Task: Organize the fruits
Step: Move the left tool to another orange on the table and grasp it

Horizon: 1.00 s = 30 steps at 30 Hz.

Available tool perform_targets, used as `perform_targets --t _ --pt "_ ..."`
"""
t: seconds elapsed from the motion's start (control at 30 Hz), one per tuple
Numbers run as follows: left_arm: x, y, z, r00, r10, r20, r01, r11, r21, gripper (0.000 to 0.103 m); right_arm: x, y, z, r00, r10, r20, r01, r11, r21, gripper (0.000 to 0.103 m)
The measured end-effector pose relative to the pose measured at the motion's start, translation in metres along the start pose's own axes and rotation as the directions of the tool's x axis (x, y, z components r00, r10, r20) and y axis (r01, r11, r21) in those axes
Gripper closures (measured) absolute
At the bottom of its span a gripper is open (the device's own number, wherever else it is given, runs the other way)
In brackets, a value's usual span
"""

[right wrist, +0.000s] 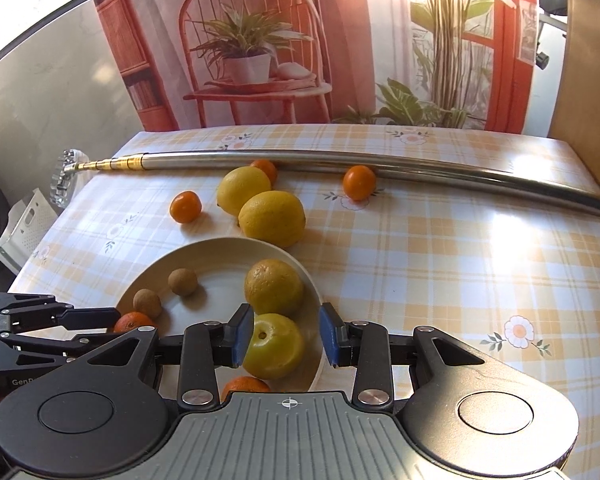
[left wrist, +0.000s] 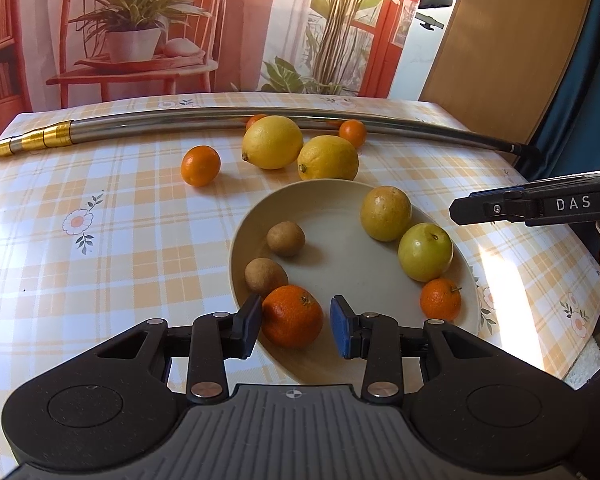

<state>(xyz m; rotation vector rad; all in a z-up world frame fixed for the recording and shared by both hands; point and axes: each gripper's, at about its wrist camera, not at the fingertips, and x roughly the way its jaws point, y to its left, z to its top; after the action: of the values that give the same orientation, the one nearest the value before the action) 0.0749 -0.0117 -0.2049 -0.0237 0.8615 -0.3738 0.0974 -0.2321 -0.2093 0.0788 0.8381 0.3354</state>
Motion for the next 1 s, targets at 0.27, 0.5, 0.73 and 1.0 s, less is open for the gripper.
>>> perform_targets --t 0.27,0.5,0.73,1.0 --pt "-0.008 0.018 0.014 0.998 0.043 0.038 -0.040 0.997 -0.069 0.064 -0.001 -0.011 0.006 0.999 -0.017 0.027 0.017 1.000 0.016 0.070" --pt "-0.019 0.032 0.038 0.993 0.078 0.084 -0.070 0.993 -0.096 0.064 -0.002 -0.019 0.013 0.997 -0.043 0.059 0.042 0.999 0.018 0.070" --pt "-0.029 0.040 0.063 0.983 0.130 0.129 -0.122 0.990 -0.067 0.063 -0.001 -0.029 0.021 0.993 -0.057 0.099 0.053 0.997 0.050 0.070" --pt "-0.028 0.045 0.078 0.984 0.130 0.123 -0.122 0.990 -0.073 0.063 0.004 -0.038 0.029 0.991 -0.062 0.119 0.053 0.995 0.082 0.070"
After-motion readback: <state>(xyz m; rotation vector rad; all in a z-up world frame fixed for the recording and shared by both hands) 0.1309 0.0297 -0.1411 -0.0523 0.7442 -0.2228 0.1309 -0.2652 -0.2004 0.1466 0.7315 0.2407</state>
